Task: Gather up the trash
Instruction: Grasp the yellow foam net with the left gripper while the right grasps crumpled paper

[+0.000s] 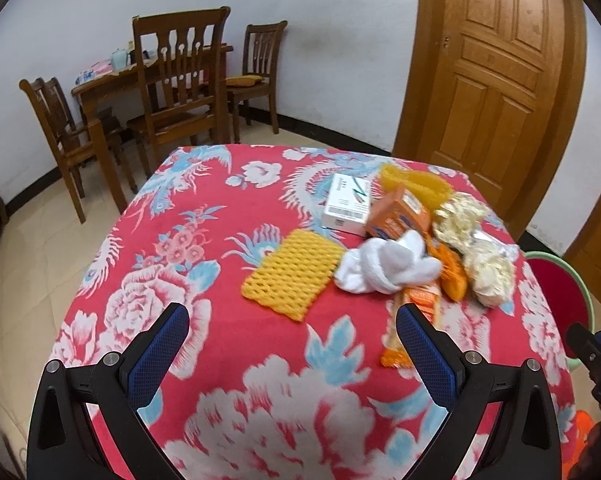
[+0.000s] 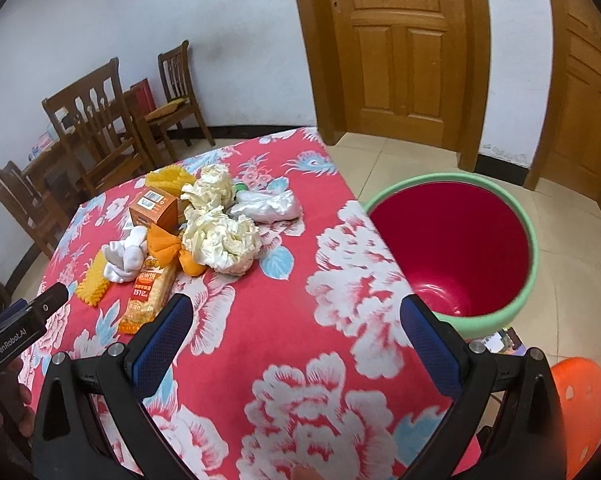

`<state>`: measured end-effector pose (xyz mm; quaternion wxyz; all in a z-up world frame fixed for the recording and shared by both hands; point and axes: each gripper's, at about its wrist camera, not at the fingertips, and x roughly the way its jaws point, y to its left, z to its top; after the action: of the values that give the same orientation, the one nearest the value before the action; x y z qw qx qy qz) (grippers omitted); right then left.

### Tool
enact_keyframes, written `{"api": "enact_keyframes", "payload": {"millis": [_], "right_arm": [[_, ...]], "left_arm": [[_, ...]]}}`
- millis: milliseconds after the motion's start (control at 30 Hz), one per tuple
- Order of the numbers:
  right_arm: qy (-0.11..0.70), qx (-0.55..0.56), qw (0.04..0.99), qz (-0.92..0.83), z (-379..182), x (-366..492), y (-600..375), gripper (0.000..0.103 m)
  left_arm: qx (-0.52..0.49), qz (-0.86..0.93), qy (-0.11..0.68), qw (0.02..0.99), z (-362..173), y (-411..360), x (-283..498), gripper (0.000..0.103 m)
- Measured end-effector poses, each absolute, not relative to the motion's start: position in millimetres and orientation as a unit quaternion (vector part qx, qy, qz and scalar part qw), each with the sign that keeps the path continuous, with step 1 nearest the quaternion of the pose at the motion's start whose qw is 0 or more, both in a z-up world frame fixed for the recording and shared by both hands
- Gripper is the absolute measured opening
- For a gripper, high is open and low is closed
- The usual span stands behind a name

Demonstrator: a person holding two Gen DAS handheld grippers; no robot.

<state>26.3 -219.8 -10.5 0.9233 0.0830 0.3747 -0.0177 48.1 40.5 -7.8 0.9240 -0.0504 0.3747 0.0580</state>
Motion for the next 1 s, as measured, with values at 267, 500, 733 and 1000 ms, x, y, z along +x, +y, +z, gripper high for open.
{"api": "enact_keyframes", "payload": {"millis": [267,500,733,1000], "right_arm": [[0.410,0.065,0.910,0.002,-23,71,-207,0.102],[0.439,0.052,0.897,0.015,-39,104,-198,0.102],[0.464,0.058,0.884,0.027,-52,126,-191,0.097],[0.465,0.081,0.879,0.060,-60,134,-190,0.072]], "left_arm": [[-0.045,0.059,0.409,0.910,-24,53,87,0.103],[-0.046,0.045,0.441,0.895,-45,58,114,0.101],[-0.062,0.002,0.459,0.886,-59,58,125,0.066],[-0.071,-0.013,0.449,0.891,-56,58,121,0.039]]}}
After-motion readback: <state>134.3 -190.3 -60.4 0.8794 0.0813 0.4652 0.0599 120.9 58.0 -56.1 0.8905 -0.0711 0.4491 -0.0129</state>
